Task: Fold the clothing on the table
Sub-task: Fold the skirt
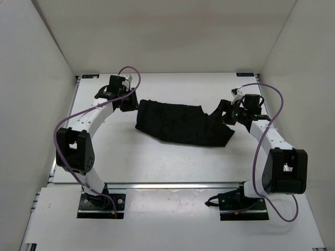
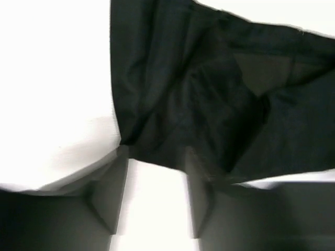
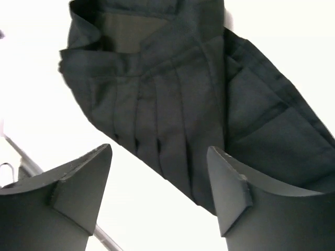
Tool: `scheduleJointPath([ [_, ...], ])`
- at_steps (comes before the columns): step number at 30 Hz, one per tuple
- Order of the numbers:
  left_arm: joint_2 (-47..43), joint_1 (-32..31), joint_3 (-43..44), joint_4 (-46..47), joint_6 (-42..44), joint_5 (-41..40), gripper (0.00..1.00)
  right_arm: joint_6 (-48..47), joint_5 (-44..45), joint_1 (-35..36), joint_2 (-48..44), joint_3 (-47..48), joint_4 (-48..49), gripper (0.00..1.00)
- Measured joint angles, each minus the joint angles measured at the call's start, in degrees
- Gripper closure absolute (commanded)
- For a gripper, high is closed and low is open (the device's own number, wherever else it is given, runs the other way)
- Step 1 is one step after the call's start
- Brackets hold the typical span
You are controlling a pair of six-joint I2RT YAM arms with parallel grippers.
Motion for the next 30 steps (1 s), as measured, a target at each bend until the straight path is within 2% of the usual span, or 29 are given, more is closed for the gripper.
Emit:
scheduleJointPath([
  [1,-0.8,-0.1,-1.4,1.4,0.2,1.0,0.83,-0.7,0.6,0.2,0.0,-0.4,0.1,0.42],
  [2,-1.4,-0.3,-2.8,2.9,0.8,2.2,0.95,-1.8,1.5,0.8,0.1,-0.8,0.1,0.45],
  [3,-1.5,-0.6,-3.7,4.1,0.5,3.0,1.00,-2.8,2.5,1.6,0.4,-1.0,-0.1,0.45],
  [5,-1.0,-1.6,-5.3,6.7,0.6,5.1,1.00,-4.4,5.0,4.3,1.2,-1.3,-0.3,0.38],
  [7,0.2,-2.9,-5.7,7.8,0.4,6.9,0.92,-5.7,7.2,6.9,2.6,-1.3,-0.4,0.30],
  [8,1.3,-3.8,-5.7,8.8,0.4,7.5,0.79,-6.4,8.3,8.1,3.4,-1.3,-0.5,0.25],
  [9,2.3,-4.5,-5.7,9.5,0.6,7.9,0.72,-6.8,9.3,9.2,4.3,-1.3,-0.7,0.23],
  [12,5.5,-6.3,-5.7,10.1,0.3,8.5,0.63,-8.3,12.8,10.1,7.3,-0.6,-2.0,0.23],
  [15,7.8,-6.7,-5.7,10.4,0.2,8.7,0.68,-9.7,15.8,9.9,9.4,0.9,-2.7,0.25],
  [18,8.6,-5.9,-5.1,11.4,-0.4,8.9,0.90,-10.9,17.3,9.6,10.8,3.2,-2.1,0.24],
  [21,10.6,-5.6,-2.0,12.9,-1.1,9.4,1.00,-11.8,17.7,9.6,12.5,6.2,-1.4,0.26],
  [27,13.6,-7.1,0.1,16.8,-2.0,9.3,1.00,-13.2,18.7,11.2,17.9,10.7,0.2,0.26],
  [30,14.4,-8.0,0.1,19.1,-3.0,9.0,1.00,-13.7,18.5,12.5,20.8,11.6,0.3,0.35],
])
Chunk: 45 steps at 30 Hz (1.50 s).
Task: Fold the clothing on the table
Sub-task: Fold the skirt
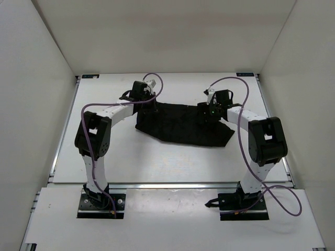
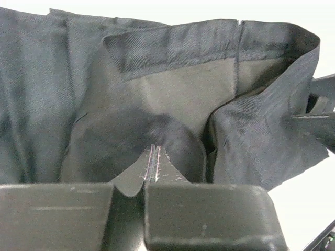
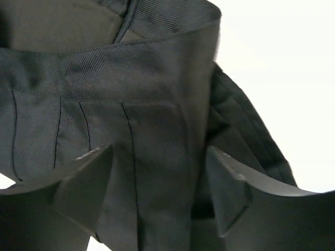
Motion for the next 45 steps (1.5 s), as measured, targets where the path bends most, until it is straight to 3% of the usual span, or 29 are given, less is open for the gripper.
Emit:
scheduleJointPath([
  [7,3.3,-0.7,1.4,2.5,-3.8,-2.5,1.00,-0.2,-0.2,0.8,5.0,3.3,-0.8,0.58],
  [18,5.5,-3.6,1.2,2.3,-10.0,-16.2,1.00,0.5,1.1,0.4,4.6,2.6,-0.9,1.00],
  [37,8.1,-2.8,1.9,1.3,-13.5,-18.6,1.00,6.5,-2.5,-9.7,1.2,-3.7,-1.1,1.00],
  [39,8.1,-2.8,1.9,1.2,-13.3,-18.6,1.00,6.7,-3.1,-9.7,1.2,-3.6,-1.8,0.90],
  [41,8.1,-2.8,2.0,1.0,-12.8,-18.6,1.00,7.1,-3.6,-9.7,1.2,-3.3,-3.0,0.69],
  [45,8.1,-2.9,2.9,-0.7,-11.2,-19.4,1.00,7.5,-4.3,-9.7,1.2,-1.2,-5.6,0.50],
])
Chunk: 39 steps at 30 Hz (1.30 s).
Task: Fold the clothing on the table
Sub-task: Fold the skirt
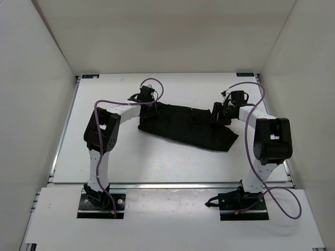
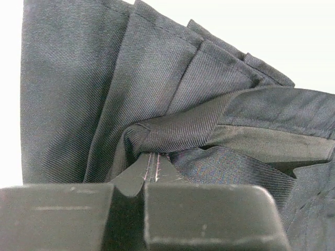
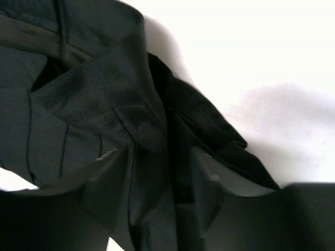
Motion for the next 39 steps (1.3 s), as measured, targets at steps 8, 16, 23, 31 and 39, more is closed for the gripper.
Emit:
scheduleJointPath([
  [8,-2.4,0.0,0.4,-3.1,2.9,-0.4,1.00,2.0,1.4,0.0,-8.7,1.2,-3.1,0.30],
  [16,-12.7,0.0,0.3,-4.7,6.1,-1.6,1.00,5.3,7.1,2.0,-19.3,-4.9,-9.4,0.29],
  [23,-18.5,-1.6,-0.1,-3.4,7.6,2.1,1.00,11.1,8.2,3.0,-22.4,-17.0,-13.1,0.29],
  [31,-15.5,-6.4,-8.4,-2.2,6.6,6.0,1.00,15.2,10.8,1.4,-24.0,-17.9,-12.8,0.28],
  [39,-10.9,-5.9,-9.6,-2.8,5.6,5.5,1.00,16.2,13.1,1.3,-22.3,-18.1,-12.8,0.32],
])
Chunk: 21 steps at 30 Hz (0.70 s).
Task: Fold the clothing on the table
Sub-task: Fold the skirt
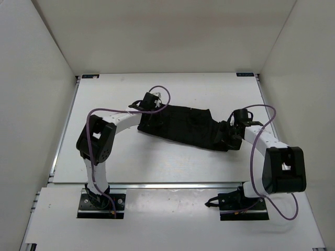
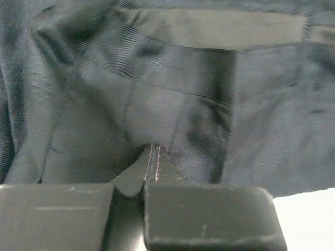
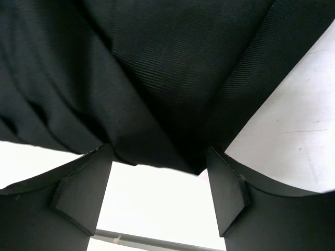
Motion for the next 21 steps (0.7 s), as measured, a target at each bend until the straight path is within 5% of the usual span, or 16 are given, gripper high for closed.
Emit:
scheduleJointPath([
  [7,1.8,0.1,0.3,-2.0,-0.1,-1.7,1.00,0.1,0.4,0.1,4.3,0.5,0.8,0.50],
  [14,3.9,-0.4,2.2,-4.7,-0.3,-3.0,1.00,-0.4,0.8,0.5,8.3,3.3,2.4,0.97],
  [21,4.3,-1.1,2.8,-5.4,-1.5,-3.0,1.00,-1.7,0.7,0.8,10.6,7.1,2.3,1.00],
])
